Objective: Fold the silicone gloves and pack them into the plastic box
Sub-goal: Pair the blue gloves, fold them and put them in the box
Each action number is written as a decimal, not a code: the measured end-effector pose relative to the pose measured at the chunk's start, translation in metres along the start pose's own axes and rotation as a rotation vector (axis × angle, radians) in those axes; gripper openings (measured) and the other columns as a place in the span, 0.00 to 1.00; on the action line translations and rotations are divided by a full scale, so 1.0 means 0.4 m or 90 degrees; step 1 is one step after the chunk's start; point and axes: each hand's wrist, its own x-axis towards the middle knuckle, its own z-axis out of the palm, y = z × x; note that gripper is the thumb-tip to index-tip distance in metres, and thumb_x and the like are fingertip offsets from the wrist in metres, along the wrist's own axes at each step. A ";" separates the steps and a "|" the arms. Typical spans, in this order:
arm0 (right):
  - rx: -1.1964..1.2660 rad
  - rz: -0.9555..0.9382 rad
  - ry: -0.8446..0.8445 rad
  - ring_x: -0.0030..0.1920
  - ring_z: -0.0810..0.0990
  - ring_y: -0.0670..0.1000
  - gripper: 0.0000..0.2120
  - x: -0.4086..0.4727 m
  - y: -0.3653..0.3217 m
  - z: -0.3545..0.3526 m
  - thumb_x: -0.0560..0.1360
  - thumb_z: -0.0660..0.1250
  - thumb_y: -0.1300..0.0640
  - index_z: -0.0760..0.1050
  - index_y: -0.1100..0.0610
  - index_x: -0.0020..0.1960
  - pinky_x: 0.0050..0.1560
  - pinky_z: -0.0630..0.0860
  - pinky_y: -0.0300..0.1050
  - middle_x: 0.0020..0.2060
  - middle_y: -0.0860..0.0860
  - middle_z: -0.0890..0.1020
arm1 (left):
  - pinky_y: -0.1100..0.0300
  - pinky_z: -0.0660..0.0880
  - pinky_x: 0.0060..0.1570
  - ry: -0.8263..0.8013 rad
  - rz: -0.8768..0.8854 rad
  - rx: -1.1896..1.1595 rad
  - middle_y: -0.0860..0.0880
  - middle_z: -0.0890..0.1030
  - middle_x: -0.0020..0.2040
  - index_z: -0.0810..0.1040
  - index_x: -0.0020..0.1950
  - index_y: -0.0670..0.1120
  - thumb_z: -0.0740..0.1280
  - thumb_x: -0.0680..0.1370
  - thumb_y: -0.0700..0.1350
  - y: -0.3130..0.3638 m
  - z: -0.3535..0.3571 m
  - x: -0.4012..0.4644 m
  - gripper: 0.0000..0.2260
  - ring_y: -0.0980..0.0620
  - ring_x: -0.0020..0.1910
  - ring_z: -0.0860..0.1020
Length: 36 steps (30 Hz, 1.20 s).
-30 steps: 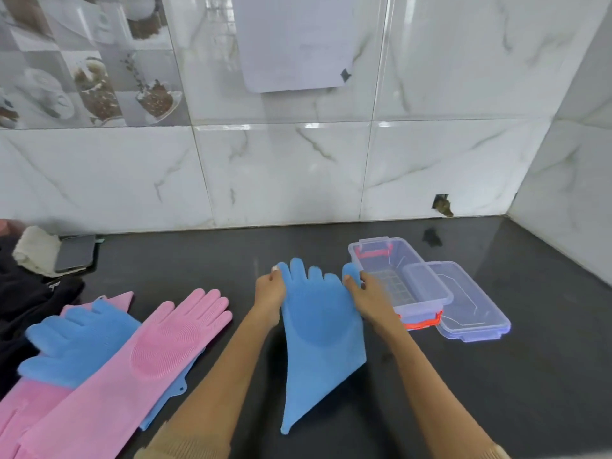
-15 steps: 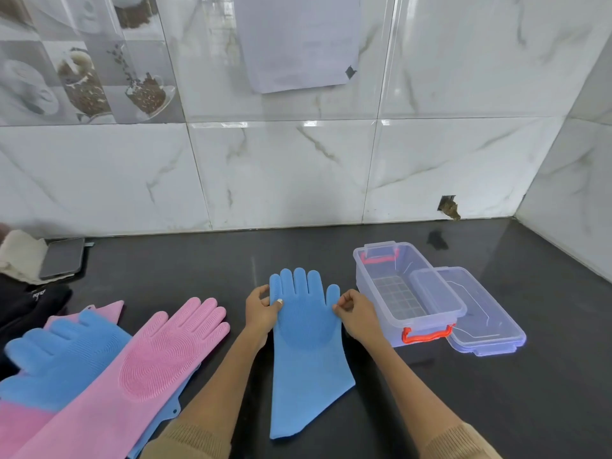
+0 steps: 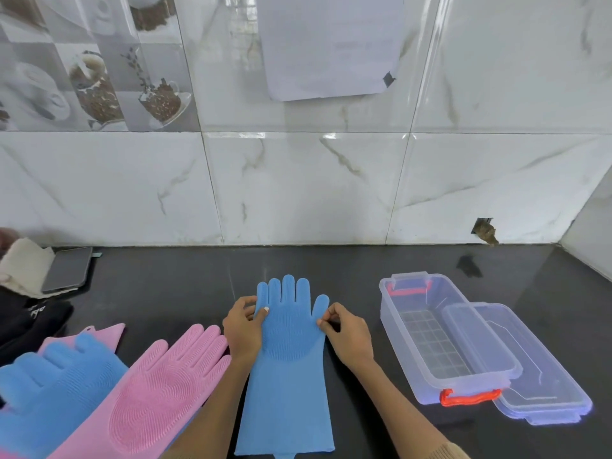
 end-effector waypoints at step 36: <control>-0.005 -0.135 0.056 0.46 0.76 0.52 0.02 -0.267 -0.248 0.200 0.74 0.65 0.56 0.74 0.52 0.43 0.50 0.67 0.44 0.40 0.48 0.81 | 0.54 0.63 0.70 -0.223 0.149 0.396 0.45 0.66 0.73 0.62 0.75 0.46 0.56 0.81 0.46 0.000 -0.202 -0.444 0.22 0.44 0.69 0.67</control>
